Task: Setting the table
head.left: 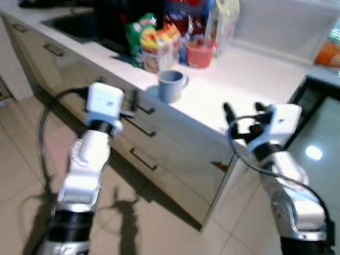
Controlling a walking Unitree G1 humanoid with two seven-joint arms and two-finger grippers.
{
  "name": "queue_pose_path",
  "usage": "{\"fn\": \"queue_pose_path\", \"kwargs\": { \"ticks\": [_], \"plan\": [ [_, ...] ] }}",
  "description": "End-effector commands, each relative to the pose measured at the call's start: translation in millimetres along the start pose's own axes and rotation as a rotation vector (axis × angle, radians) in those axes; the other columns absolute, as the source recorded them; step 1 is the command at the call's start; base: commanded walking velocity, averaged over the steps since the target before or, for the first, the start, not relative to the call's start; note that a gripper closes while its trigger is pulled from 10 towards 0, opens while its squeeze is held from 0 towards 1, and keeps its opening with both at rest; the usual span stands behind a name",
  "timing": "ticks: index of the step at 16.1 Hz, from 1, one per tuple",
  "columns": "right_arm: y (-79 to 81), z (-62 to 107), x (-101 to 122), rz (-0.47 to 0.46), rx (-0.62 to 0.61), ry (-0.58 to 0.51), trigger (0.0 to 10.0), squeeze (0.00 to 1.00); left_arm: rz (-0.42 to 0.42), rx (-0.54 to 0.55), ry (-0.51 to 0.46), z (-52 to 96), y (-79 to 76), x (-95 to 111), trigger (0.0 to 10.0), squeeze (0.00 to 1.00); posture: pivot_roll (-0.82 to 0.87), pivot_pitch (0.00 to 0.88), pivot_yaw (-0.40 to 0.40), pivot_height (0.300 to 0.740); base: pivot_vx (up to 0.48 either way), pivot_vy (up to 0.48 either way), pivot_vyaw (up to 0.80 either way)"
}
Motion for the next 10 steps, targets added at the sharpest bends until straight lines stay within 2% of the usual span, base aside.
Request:
{"fn": "queue_pose_path", "kwargs": {
  "ticks": [1,10],
  "plan": [
    [8.5,-5.5,6.8,-0.015,0.031,-0.015,10.0,0.00,-0.013,0.021,-0.016,-2.9,10.6,6.9,10.0,0.00,-0.01,0.000,-0.005,0.740,0.349,0.000,0.00],
    [4.4,-8.3,9.6,0.010,0.033,-0.014,10.0,0.00,0.003,0.036,-0.026,-8.0,13.6,10.1,10.0,0.00,-0.02,0.000,0.001,0.740,0.350,0.000,0.00]
  ]
}}
Point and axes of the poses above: a point about 5 cm out from each wrist's last joint towards the gripper, its own z axis pointing back from the gripper into the wrist, its own x axis along the axis of the wrist's last joint, y = z × x, the point moved 6 cm from there along -z, pointing out of the wrist towards the gripper, and after that the axes turned 15 degrees about z, right-handed, at the moved point
